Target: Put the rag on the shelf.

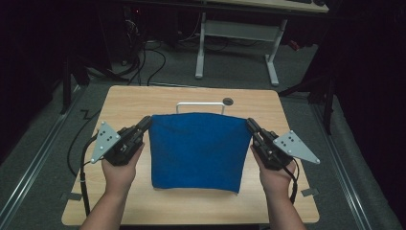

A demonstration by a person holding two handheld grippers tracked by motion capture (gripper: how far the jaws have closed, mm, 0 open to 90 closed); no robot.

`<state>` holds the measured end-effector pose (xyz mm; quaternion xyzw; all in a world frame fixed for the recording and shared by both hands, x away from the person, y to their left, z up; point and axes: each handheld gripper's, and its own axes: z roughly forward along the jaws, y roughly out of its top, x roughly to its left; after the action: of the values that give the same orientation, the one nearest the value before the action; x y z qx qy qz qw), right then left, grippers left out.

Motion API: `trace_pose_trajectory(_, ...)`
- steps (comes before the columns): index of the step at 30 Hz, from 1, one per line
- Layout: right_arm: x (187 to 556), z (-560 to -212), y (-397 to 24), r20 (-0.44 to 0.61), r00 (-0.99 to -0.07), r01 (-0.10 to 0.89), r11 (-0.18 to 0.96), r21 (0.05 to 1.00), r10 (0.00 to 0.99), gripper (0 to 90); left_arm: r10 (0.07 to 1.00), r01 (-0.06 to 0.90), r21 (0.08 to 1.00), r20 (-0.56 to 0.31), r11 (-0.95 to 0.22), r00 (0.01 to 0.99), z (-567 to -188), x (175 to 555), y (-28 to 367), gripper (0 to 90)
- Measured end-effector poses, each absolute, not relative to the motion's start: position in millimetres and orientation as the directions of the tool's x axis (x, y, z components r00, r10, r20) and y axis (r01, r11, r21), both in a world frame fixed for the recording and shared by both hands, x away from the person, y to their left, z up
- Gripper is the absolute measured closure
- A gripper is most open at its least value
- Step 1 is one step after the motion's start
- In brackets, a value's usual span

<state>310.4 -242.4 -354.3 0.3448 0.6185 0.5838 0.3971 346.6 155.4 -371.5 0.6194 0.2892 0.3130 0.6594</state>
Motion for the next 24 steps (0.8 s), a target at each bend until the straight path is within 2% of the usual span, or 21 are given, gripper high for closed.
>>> trace_pose_trajectory(7, 331, -344, -246, -0.059, -0.434, -0.015, 0.058, 0.998, 0.899, 88.2, 0.774, -0.052, 0.998, 0.011, 0.029, 0.634, -360, 365, 152, 89.1)
trace_pose_trajectory(24, 373, -320, -250, -0.064, -0.399, -0.024, 0.059, 0.998, 0.915, 88.2, 0.799, -0.080, 0.996, 0.073, -0.031, 0.596, -330, 407, 141, 89.2)
